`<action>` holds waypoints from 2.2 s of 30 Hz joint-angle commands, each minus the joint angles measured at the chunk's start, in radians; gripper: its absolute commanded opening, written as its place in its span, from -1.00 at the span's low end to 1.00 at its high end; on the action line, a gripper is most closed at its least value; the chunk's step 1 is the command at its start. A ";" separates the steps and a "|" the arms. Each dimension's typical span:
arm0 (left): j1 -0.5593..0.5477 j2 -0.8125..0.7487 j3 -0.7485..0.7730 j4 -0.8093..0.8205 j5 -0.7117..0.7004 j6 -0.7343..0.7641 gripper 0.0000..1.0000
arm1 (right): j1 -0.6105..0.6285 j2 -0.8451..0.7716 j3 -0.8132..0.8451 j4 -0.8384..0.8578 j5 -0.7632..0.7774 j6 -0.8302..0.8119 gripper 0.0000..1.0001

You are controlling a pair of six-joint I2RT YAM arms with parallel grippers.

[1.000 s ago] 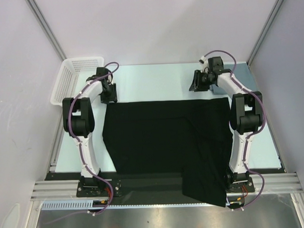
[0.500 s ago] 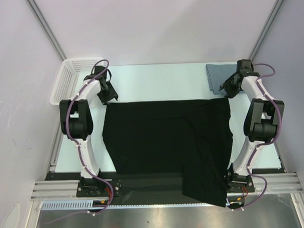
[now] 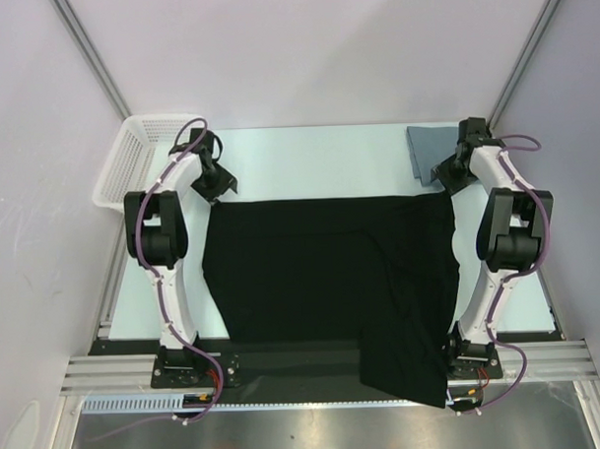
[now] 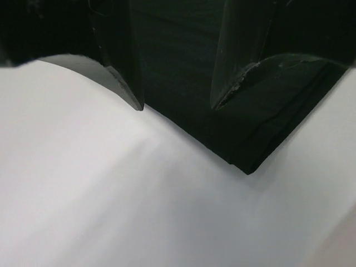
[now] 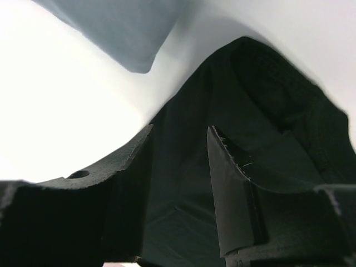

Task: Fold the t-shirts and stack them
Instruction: Fold the tshirt

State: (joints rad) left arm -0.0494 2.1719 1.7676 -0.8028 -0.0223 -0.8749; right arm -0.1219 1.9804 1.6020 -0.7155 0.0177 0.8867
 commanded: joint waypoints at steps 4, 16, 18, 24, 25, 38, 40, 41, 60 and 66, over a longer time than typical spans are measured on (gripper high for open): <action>0.014 0.035 0.032 -0.032 -0.034 -0.121 0.14 | 0.065 0.038 0.114 -0.045 0.053 0.011 -0.05; 0.013 0.091 0.029 -0.013 -0.050 -0.141 0.08 | 0.065 0.026 0.092 -0.033 0.082 -0.051 -0.05; 0.013 0.092 0.021 -0.012 -0.057 -0.130 0.03 | 0.054 0.023 0.084 -0.025 0.079 -0.049 -0.05; 0.010 0.108 0.016 -0.010 -0.099 -0.075 -0.16 | 0.015 -0.018 0.066 -0.009 0.087 -0.058 -0.05; 0.008 0.108 0.009 -0.004 -0.099 -0.072 -0.18 | 0.011 -0.025 0.059 -0.006 0.090 -0.061 -0.05; -0.009 0.086 -0.031 0.068 -0.111 0.010 -0.99 | 0.004 -0.048 0.018 0.014 0.099 -0.075 -0.05; -0.018 0.072 -0.025 0.083 -0.131 0.030 -0.99 | 0.004 -0.046 0.010 0.017 0.105 -0.084 -0.05; -0.023 0.066 -0.008 0.085 -0.139 0.040 -1.00 | 0.004 -0.046 0.009 0.021 0.106 -0.089 -0.06; -0.029 0.193 0.308 0.258 -0.275 0.275 -0.99 | 0.022 -0.077 -0.010 0.016 0.093 -0.160 -0.07; -0.020 0.285 0.420 0.341 -0.239 0.301 -0.99 | 0.054 -0.063 0.029 0.017 0.042 -0.222 -0.08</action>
State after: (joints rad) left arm -0.0837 2.4302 2.1265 -0.5564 -0.2539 -0.6151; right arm -0.0887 1.9572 1.5864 -0.7105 0.0818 0.7200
